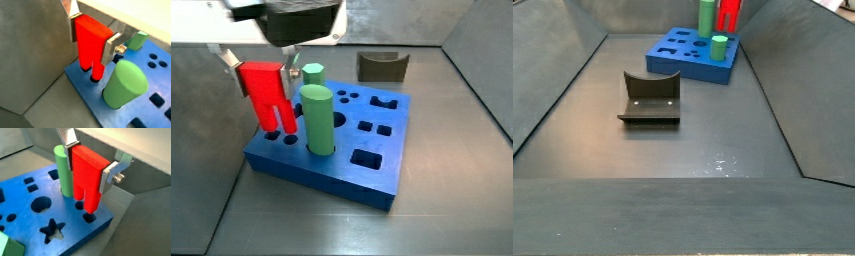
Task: Pick up the square-circle object. Move up. Place the square-circle object on the fixture. Regrasp the square-circle object. Rotate the square-circle object. Move to above the board. Insert the square-circle object.
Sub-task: Insert the square-circle object.
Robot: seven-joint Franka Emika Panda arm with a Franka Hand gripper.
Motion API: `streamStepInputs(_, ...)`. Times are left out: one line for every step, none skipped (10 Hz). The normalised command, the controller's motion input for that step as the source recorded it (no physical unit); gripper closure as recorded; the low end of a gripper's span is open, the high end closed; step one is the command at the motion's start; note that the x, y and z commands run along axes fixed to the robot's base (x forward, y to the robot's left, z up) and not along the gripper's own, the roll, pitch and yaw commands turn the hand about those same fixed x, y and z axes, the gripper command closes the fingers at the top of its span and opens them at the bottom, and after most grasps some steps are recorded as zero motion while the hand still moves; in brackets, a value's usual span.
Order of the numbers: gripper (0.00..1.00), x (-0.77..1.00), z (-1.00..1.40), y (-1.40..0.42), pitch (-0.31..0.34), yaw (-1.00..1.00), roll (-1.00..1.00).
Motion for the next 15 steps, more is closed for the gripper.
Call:
streamStepInputs(1.0,0.49,-1.0,-0.13,0.0,-0.57,0.13)
streamStepInputs(1.0,0.87,-0.98,0.31,0.0,0.29,-0.24)
streamStepInputs(1.0,0.66,-0.97,0.32,0.017,0.19,-0.11)
streamStepInputs(1.0,0.01,-0.37,0.07,-0.139,0.0,-0.07)
streamStepInputs(1.0,0.0,0.0,0.0,-0.021,0.0,0.0)
streamStepInputs(1.0,0.0,-0.6,-0.08,-0.197,0.0,0.1)
streamStepInputs(1.0,0.11,-0.87,-0.06,-0.124,0.16,0.14)
streamStepInputs(1.0,0.08,-0.9,0.0,-0.113,0.34,0.12)
streamStepInputs(1.0,0.0,-0.93,0.0,-0.103,0.38,0.13)
streamStepInputs(1.0,0.0,-0.91,0.03,-0.106,0.42,0.16)
streamStepInputs(1.0,-0.04,-0.9,0.04,-0.081,0.43,0.19)
streamStepInputs(1.0,0.0,-0.93,0.0,-0.047,0.33,0.18)
streamStepInputs(1.0,0.08,-0.99,-0.11,-0.013,0.15,0.17)
streamStepInputs(1.0,0.17,-1.0,-0.45,-0.014,0.0,0.19)
streamStepInputs(1.0,0.0,-0.95,-0.69,-0.08,-0.27,0.23)
